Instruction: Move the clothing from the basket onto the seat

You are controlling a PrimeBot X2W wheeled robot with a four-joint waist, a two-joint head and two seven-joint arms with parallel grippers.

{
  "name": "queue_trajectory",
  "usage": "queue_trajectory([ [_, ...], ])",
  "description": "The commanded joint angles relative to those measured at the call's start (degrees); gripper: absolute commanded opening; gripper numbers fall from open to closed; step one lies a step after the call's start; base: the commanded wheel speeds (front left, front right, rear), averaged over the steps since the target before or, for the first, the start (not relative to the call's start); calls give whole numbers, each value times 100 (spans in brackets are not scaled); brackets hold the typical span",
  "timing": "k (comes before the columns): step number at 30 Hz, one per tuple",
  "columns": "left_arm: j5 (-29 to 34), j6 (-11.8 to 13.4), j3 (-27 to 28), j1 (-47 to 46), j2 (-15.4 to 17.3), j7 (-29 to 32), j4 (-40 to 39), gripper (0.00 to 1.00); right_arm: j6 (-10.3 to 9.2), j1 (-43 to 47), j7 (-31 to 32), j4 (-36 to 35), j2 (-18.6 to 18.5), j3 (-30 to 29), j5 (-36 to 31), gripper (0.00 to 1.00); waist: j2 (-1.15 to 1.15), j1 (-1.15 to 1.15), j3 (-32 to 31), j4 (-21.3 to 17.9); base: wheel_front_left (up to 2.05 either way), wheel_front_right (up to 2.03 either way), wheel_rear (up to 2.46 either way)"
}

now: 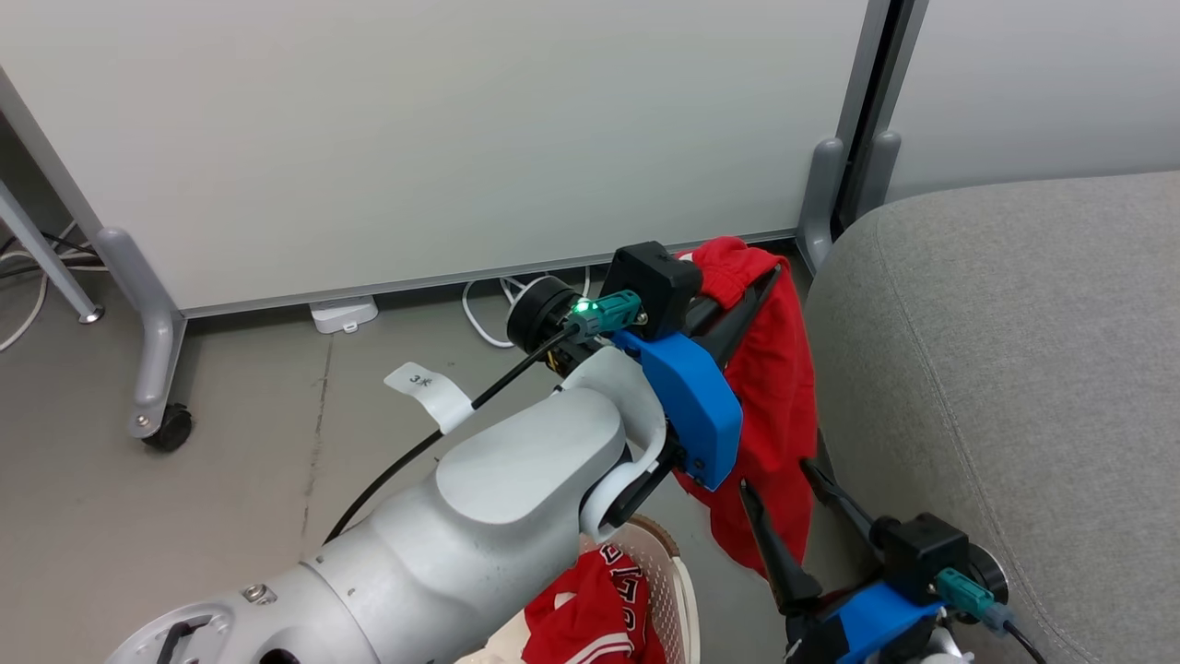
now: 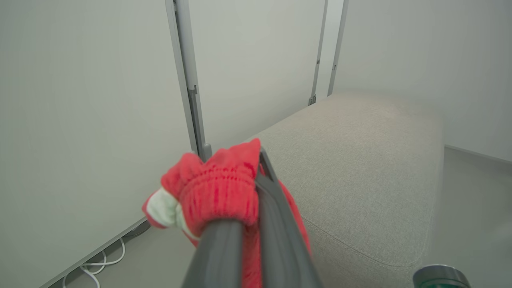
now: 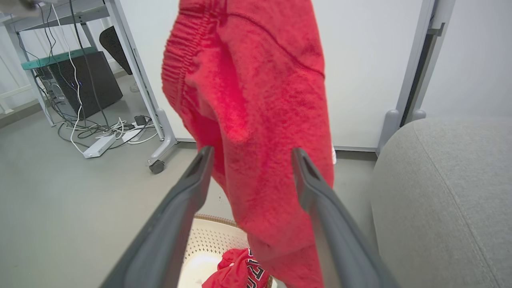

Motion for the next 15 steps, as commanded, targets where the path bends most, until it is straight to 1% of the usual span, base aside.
queue_trajectory([
  [1,-35,38,-9,-81,2,-41,-8,0,4,-156,-27,111,-17,42,-32,100,0,0,9,5,0,0,0],
  [7,-104,45,-55,-127,1,-64,-66,0,3,-641,-105,581,-17,182,-1,100,0,0,57,45,0,0,0],
  [15,-109,36,-83,-139,1,8,-101,0,3,-1202,-236,1204,-17,30,-172,100,0,0,109,92,0,0,0],
])
